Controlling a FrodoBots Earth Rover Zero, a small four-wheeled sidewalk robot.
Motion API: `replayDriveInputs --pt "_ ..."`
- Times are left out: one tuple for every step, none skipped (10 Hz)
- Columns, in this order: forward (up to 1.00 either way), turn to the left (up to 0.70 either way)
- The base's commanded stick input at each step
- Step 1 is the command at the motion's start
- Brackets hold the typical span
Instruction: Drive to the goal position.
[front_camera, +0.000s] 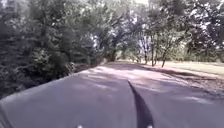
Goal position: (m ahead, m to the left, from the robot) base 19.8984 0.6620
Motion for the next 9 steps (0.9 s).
replayDriveInputs --pt "0.7 0.0" --pt "0.7 0.0" --pt "0.7 0.0" --pt "0.7 -0.02" --pt "0.7 -0.18" --pt "0.7 -0.06" --pt "0.7 0.0" --pt "0.7 0.0" --pt "0.7 0.0"
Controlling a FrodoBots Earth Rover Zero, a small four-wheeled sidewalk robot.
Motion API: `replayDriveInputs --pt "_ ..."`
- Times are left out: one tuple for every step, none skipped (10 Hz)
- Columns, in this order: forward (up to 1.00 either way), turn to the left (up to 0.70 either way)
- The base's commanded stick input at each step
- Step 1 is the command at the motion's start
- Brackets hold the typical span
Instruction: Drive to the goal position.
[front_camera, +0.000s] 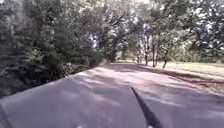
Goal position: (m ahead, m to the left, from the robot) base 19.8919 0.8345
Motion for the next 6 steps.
replayDriveInputs --pt "0.7 0.0" --pt "0.7 -0.31" --pt "0.7 -0.35" --pt "0.7 -0.35" --pt "0.7 -0.35" --pt "0.7 -0.35"
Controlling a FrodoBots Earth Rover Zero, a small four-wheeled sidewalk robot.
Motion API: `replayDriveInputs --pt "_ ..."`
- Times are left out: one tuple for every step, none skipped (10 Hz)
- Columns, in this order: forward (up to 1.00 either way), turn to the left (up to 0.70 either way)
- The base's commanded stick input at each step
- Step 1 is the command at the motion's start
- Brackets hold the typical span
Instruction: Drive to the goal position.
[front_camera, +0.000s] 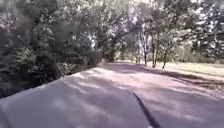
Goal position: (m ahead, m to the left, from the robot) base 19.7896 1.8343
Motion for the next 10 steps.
replayDriveInputs --pt "0.7 -0.35" --pt "0.7 0.0" --pt "0.7 0.0" --pt "0.7 0.0" --pt "0.7 0.0" --pt "0.7 0.0" --pt "0.7 0.0" --pt "0.7 0.0" --pt "0.7 0.0" --pt "0.7 0.0"
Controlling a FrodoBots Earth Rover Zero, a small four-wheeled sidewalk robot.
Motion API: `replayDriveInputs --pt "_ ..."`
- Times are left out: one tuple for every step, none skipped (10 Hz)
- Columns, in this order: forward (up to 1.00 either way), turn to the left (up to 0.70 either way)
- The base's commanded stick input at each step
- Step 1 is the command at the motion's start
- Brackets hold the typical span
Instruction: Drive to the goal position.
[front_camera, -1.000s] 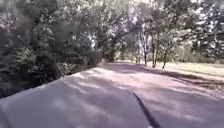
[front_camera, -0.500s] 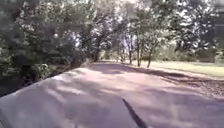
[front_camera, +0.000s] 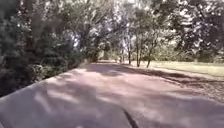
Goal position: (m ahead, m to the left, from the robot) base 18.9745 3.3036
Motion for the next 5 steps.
replayDriveInputs --pt "0.7 0.0" --pt "0.7 0.0" --pt "0.7 0.0" --pt "0.7 0.0" --pt "0.7 0.0"
